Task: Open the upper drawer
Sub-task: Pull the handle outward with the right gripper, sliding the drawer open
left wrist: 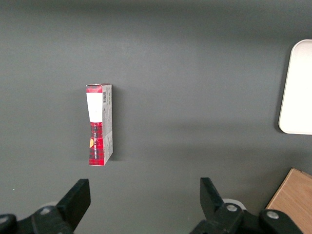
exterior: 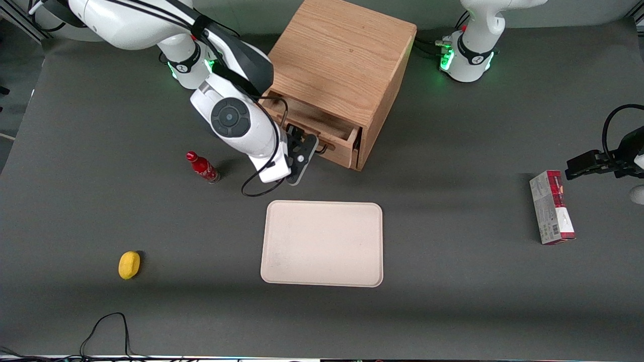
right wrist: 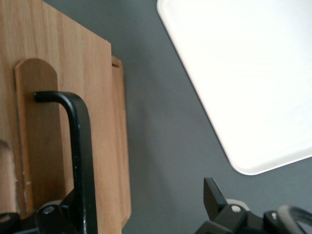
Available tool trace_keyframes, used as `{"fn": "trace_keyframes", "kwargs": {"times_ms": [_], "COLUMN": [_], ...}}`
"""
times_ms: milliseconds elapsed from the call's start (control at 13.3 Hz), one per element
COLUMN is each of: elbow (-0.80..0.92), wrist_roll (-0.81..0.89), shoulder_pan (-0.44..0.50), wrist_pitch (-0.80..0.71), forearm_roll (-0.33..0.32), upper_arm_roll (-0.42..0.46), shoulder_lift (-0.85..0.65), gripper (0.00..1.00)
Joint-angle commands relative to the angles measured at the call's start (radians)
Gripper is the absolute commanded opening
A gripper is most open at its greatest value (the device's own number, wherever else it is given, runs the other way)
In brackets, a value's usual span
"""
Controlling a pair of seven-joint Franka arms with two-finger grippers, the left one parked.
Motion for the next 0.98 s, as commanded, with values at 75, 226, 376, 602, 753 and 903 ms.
{"fn": "trace_keyframes", "kwargs": {"times_ms": [75, 226, 376, 602, 753, 903], "elbow": [0.117, 0.186, 0.249, 0.32, 0.37, 0.413], "wrist_roll": [-0.088, -0.129, -0.167, -0.207, -0.226, -0.226], "shoulder_pan": [-0.001, -0.001, -0.001, -0.001, -0.001, -0.002], "wrist_pitch": [-0.042, -0.099, -0.119, -0.119, -0.118, -0.116], "forearm_roll": [-0.038, -0.036, -0.036, -0.036, -0.038, -0.038], "upper_arm_roll": [-0.045, -0.078, -0.114, -0.163, -0.189, -0.195], "shoulder_lift": [0.059, 0.082, 0.108, 0.139, 0.162, 0.183], "gripper": [1.0, 1.0, 1.0, 1.0, 1.0, 1.0]}}
